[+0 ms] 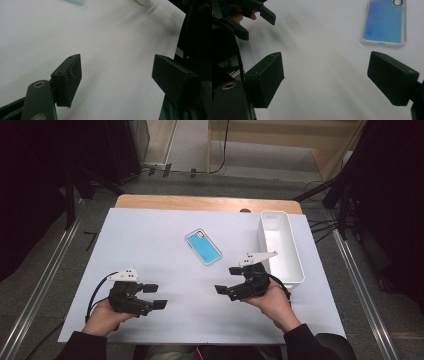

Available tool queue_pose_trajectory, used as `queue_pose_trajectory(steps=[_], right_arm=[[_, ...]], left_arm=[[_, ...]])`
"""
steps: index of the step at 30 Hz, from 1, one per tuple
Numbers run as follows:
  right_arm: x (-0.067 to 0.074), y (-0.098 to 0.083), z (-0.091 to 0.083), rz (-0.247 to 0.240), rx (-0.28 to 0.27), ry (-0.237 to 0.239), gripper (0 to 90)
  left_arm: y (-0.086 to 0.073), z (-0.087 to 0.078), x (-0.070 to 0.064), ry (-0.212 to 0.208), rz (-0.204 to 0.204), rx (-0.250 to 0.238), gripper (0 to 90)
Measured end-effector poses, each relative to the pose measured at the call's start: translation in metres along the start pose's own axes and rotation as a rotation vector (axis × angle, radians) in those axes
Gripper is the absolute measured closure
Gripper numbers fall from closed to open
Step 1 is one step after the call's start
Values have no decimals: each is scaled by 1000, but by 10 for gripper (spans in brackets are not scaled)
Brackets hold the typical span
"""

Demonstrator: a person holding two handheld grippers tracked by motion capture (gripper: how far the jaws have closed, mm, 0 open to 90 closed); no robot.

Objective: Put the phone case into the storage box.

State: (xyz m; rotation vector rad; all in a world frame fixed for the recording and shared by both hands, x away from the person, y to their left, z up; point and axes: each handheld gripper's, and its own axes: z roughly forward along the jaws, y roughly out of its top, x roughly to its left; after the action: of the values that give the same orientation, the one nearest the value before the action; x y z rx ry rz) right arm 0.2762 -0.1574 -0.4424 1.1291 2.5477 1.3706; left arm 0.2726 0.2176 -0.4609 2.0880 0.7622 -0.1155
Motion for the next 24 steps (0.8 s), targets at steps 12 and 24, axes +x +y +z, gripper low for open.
queue_pose_trajectory(steps=[12,24], right_arm=[[-5,19,13,13,-3,3,124],[-18,45,37,30,16,-37,124]], left_arm=[[0,-1,0,1,-1,6,235],[-1,-1,1,4,-8,4,235]])
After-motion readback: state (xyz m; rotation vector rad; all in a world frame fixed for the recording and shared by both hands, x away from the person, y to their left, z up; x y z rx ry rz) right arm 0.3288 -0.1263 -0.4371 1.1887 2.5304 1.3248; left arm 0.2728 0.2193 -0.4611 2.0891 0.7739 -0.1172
